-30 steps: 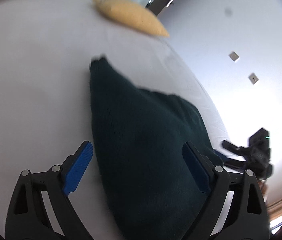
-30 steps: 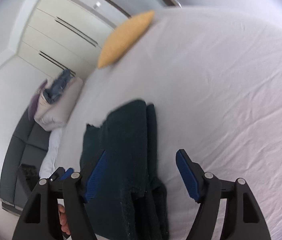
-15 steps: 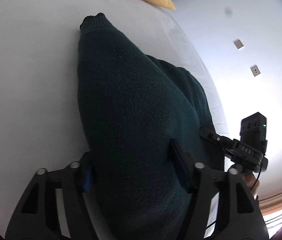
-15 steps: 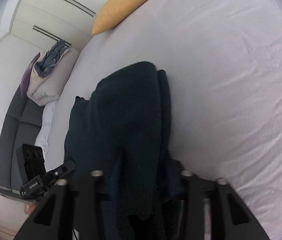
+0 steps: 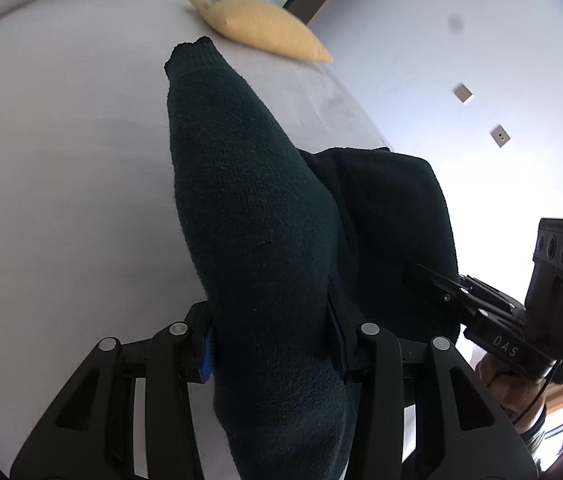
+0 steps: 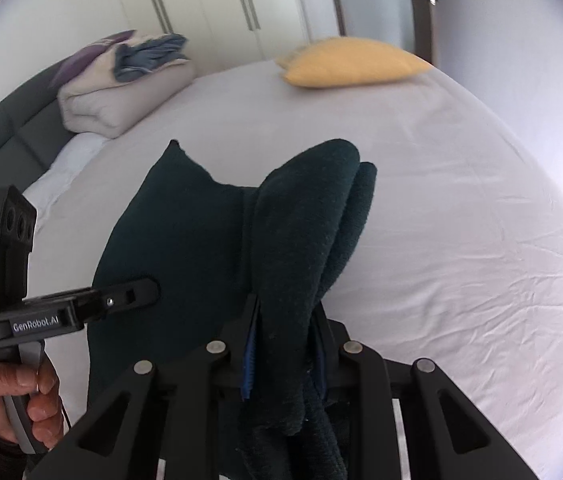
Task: Fold small clothes
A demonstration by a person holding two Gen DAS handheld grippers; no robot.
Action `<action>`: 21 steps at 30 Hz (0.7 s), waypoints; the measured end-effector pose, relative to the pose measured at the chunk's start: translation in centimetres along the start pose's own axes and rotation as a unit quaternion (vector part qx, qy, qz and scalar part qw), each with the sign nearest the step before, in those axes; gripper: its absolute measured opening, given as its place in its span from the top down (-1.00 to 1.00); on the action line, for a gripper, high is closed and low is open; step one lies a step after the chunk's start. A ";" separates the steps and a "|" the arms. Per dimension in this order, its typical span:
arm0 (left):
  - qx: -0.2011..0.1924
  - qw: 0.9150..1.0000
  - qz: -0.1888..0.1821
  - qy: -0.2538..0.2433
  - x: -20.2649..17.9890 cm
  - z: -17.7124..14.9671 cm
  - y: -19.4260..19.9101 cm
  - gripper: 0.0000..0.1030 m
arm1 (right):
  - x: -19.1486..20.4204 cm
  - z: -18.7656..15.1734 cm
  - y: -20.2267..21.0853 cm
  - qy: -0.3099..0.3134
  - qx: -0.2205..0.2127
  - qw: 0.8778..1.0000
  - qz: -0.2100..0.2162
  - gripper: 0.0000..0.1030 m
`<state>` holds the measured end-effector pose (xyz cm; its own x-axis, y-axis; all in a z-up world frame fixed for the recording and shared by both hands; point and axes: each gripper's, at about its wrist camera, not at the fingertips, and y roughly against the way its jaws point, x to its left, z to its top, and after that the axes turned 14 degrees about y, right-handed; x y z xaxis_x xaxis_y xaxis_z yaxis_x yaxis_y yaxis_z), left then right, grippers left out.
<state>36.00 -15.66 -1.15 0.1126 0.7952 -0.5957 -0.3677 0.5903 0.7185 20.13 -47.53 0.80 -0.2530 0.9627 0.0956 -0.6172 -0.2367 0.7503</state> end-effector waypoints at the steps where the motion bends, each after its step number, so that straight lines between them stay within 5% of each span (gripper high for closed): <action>1: -0.004 1.000 0.004 -0.003 0.4 -0.4 1.3 0.22 | 1.5 -0.1 0.7 0.002 -0.005 1.000 0.013 0.51; 11: -0.022 0.999 0.041 0.014 7.0 -6.0 11.2 0.21 | 10.9 -3.9 0.2 -0.009 -0.001 0.994 0.107 0.52; 17: 0.012 0.997 0.066 0.035 12.2 -8.7 7.9 0.16 | 10.4 -7.4 -4.8 -0.054 0.045 0.990 0.124 0.51; 21: 0.003 0.996 0.045 0.078 15.0 -9.1 6.4 -0.26 | 7.4 -10.3 -7.5 -0.123 0.049 0.980 0.148 0.28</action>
<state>26.90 -1.16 -8.77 -0.0656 0.8138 -0.5775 -0.3647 0.5192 0.7730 15.22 -39.97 -10.90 -0.2146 0.8593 0.4644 -0.4671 -0.5078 0.7238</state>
